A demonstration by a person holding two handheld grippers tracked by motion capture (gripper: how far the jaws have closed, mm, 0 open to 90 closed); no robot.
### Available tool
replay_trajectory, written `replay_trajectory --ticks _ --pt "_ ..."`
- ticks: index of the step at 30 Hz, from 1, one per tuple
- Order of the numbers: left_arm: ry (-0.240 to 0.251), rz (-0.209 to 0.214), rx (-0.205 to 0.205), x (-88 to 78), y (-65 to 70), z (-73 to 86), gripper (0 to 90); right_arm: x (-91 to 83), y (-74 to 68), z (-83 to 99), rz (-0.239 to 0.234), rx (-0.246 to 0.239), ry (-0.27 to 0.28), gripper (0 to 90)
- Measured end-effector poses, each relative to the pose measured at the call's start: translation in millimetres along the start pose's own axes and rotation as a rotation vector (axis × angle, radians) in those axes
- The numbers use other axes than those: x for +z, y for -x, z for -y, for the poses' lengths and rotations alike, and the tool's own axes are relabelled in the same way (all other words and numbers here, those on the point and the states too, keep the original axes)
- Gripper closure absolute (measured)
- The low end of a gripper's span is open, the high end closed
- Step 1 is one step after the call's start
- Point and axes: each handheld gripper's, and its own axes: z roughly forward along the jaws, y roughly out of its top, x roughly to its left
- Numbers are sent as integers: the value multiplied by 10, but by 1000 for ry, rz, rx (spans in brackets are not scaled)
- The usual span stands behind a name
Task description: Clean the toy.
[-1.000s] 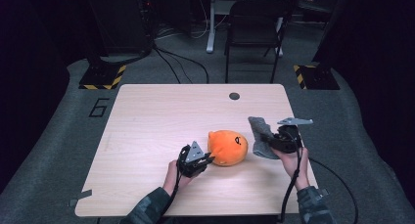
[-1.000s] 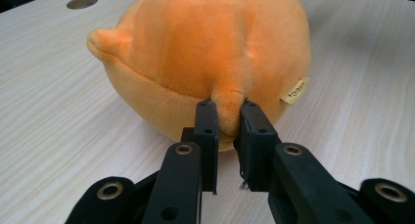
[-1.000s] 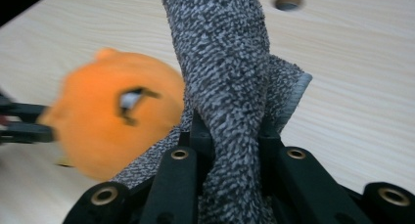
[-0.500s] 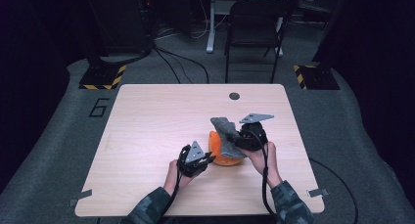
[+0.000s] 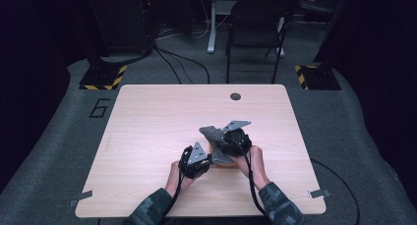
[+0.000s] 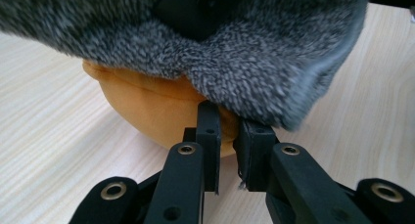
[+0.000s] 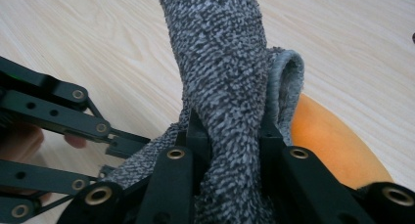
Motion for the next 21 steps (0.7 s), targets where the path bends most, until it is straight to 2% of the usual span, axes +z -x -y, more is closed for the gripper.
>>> replay_trajectory --ticks 6,11,13,18,20,21 --pt "4 5 -6 3 -12 5 808 -16 23 5 5 -30 5 748" --pt "4 13 -13 4 -8 6 808 -47 37 8 9 -1 5 746" --pt "7 12 -13 6 -5 8 807 -58 65 13 3 -23 8 745" --pt "6 15 -14 6 -11 9 806 -96 88 18 7 0 7 743" --pt "5 15 -13 6 -11 10 806 -114 123 21 11 -14 12 742" --pt "5 15 -15 6 -12 11 806 -126 130 22 21 -3 13 741"
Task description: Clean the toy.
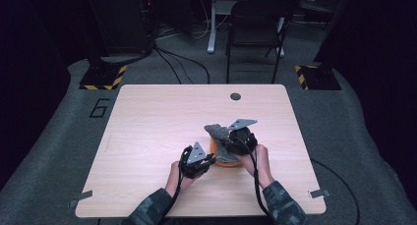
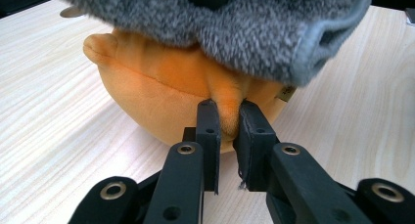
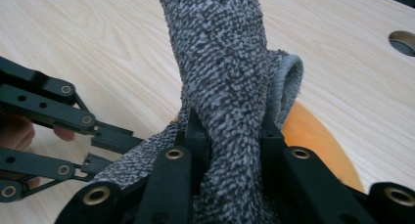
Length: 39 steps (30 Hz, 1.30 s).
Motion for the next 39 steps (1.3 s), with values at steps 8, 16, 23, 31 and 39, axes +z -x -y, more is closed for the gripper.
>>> replay_trajectory --ticks 8,16,23,31,39 --pt "-2 4 1 4 0 0 806 -84 150 47 22 39 8 735" --pt "-5 4 0 2 -3 1 806 -124 222 72 36 66 5 733" --pt "-7 5 -3 1 -6 3 806 -170 332 133 62 107 -5 731" --pt "-9 6 -4 1 -10 4 806 -184 473 214 100 129 -18 732" --pt "-6 5 1 5 -6 2 806 -160 608 308 124 170 -45 732"
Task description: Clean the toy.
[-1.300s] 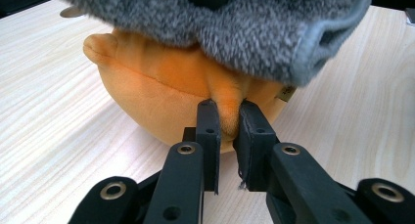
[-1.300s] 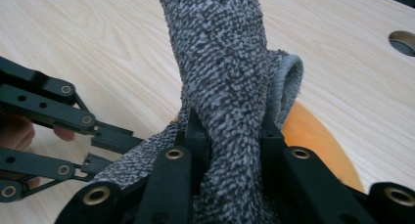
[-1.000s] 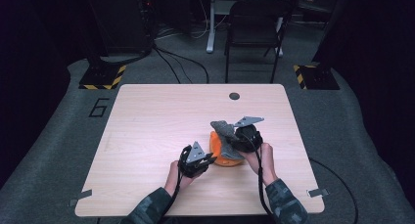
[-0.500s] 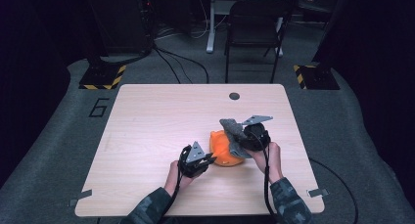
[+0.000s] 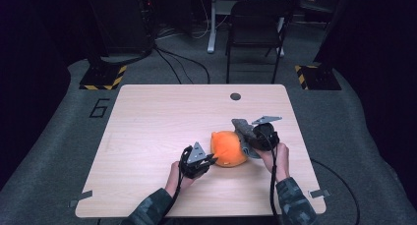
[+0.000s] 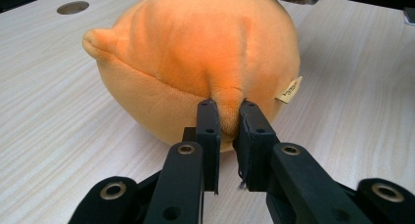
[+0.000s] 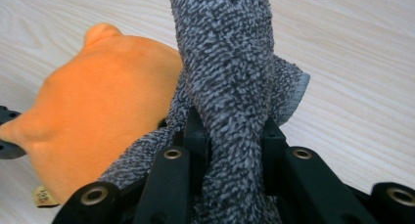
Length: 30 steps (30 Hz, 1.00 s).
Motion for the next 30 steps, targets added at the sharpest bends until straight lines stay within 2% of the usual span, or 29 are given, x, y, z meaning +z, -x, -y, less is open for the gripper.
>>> replay_trajectory --ticks 10,19,25,27,30 --pt "-1 4 3 0 3 -2 806 58 127 62 27 38 -26 732" --pt "1 3 -4 7 9 1 806 173 240 155 42 67 -74 733" --pt "-4 1 -4 2 -11 4 806 410 299 297 61 76 -197 732" --pt "-4 1 -1 2 -9 3 806 473 314 323 51 83 -214 732" --pt "-4 0 0 1 -8 3 806 472 318 319 50 89 -222 732"
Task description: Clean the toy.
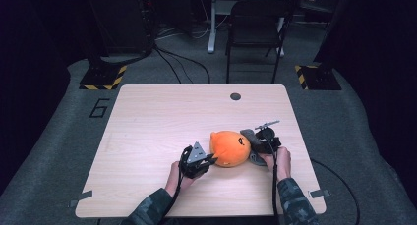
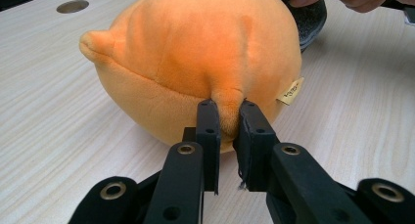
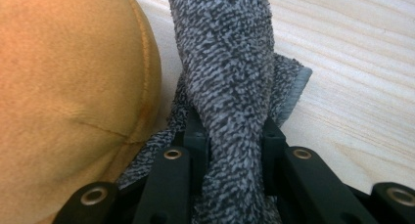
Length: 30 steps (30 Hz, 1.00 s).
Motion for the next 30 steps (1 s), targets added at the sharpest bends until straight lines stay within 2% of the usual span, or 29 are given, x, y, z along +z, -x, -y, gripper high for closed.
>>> replay_trajectory --ticks 5,9,11,14,17,20,24,30 --pt "4 4 -2 -1 4 -2 805 -84 51 -11 5 6 17 733" --pt "9 7 -1 0 7 -4 805 -351 118 -67 -7 26 98 736" --pt "11 8 0 2 10 -6 805 -512 111 -100 -25 36 139 737" --pt "9 4 10 0 16 -14 804 -720 57 -161 -62 22 198 737" --pt "10 4 9 2 23 -16 804 -856 -99 -228 -100 -11 232 737" --pt "11 3 10 2 23 -16 804 -904 -310 -287 -129 -67 237 737" --pt "16 5 10 4 28 -17 804 -906 -608 -349 -159 -141 249 737" --pt "16 1 19 4 37 -24 805 -835 -936 -365 -202 -193 256 737"
